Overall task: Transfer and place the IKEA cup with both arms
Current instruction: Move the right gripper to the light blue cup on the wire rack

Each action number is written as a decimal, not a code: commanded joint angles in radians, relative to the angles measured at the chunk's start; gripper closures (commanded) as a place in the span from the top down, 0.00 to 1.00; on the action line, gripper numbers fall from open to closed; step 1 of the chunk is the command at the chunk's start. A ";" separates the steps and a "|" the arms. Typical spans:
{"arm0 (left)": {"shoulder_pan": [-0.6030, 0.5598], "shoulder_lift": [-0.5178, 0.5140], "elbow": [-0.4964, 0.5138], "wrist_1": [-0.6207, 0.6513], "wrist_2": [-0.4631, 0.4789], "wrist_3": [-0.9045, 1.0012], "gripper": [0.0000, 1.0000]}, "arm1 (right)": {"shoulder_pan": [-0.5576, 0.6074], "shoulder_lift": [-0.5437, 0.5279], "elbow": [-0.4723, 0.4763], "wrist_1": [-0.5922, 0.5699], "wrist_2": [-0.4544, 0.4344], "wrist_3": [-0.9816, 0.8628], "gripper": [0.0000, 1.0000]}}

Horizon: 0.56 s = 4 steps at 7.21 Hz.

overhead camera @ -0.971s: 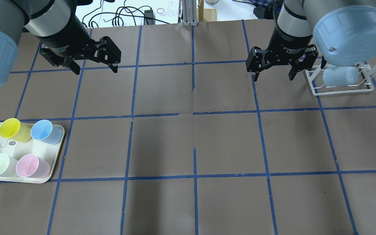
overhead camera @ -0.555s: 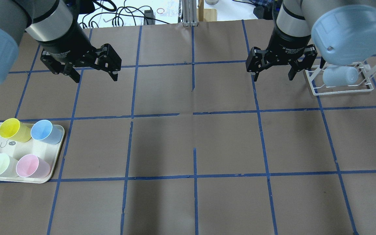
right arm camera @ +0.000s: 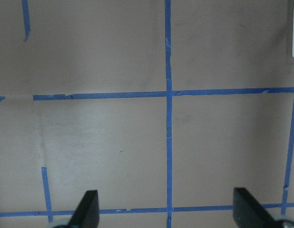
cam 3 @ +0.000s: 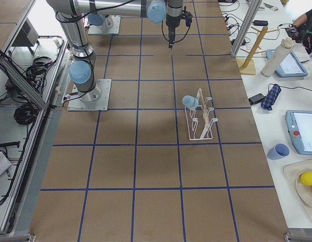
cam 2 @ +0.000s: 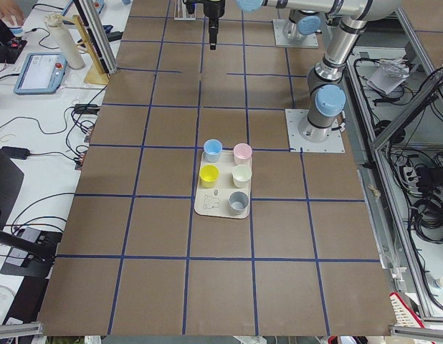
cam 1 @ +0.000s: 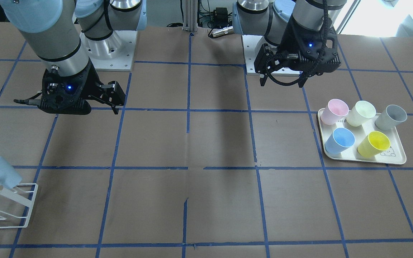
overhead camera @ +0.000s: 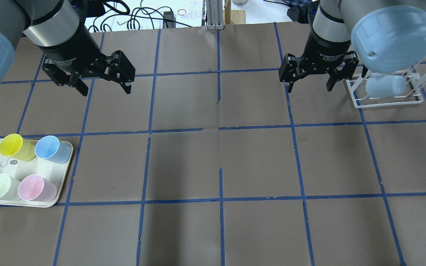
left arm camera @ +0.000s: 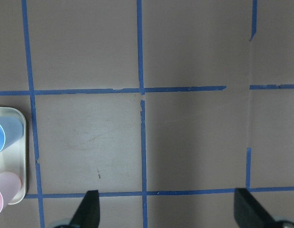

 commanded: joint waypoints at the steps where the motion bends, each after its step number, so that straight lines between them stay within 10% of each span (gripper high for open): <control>1: 0.000 -0.005 0.000 0.004 0.002 -0.001 1.00 | -0.066 -0.003 -0.002 0.008 -0.051 -0.085 1.00; 4: 0.000 0.004 0.006 -0.004 0.051 0.002 1.00 | -0.317 -0.010 -0.001 0.012 -0.056 -0.318 1.00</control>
